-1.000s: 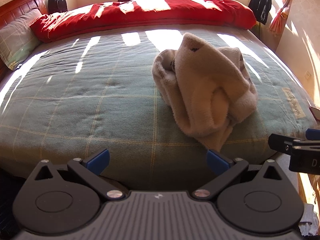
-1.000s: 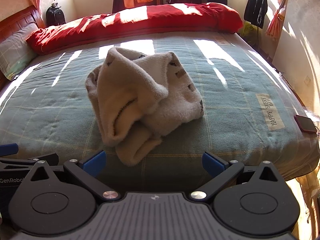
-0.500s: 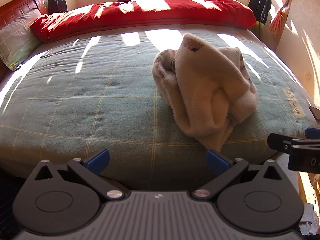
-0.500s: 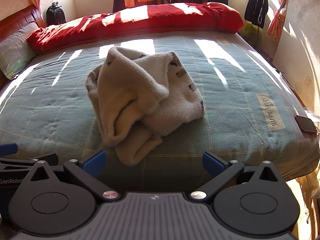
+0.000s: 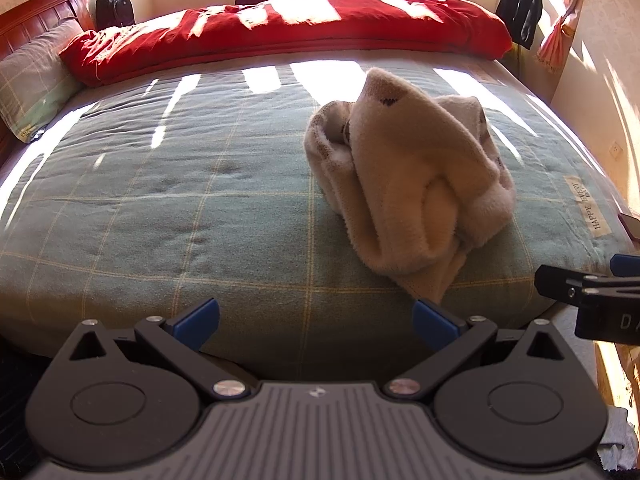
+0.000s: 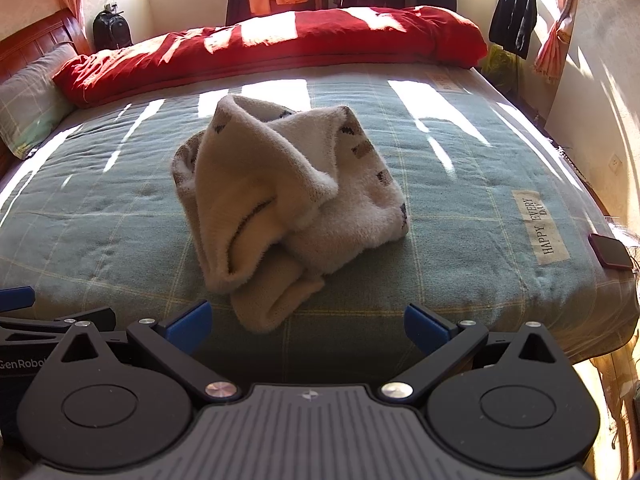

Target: Fold clothes

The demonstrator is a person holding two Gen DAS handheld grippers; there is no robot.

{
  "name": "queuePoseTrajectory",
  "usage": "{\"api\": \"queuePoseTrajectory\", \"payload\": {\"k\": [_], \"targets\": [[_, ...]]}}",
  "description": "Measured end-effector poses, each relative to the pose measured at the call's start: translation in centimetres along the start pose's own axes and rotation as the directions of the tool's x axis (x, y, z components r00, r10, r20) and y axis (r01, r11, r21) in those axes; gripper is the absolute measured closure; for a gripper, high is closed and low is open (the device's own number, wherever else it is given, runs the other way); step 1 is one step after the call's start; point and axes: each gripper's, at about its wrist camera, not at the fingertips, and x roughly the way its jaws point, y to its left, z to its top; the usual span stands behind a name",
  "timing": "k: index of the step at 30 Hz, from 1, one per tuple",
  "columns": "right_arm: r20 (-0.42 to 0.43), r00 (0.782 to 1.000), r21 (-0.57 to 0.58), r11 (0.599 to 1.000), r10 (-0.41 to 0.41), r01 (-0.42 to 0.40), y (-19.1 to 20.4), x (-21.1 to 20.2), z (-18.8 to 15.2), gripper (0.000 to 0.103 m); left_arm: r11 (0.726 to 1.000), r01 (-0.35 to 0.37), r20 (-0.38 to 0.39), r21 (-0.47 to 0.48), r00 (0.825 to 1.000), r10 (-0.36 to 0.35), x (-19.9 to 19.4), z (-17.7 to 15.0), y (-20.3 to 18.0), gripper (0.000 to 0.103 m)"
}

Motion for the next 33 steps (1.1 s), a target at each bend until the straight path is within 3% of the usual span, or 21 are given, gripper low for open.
{"api": "queuePoseTrajectory", "payload": {"k": [23,33], "targets": [[0.008,1.0,0.008,1.0,0.002,-0.002,-0.24,-0.14,-0.01,0.0,0.998,-0.014,0.009,-0.057,1.0,0.014,0.14,0.19,0.87,0.001],[0.027,0.999,0.009,1.0,0.017,-0.018,-0.64,-0.19,0.15,0.0,0.999,0.003,0.016,-0.04,1.0,-0.003,0.63,0.2,0.72,0.001]]}}
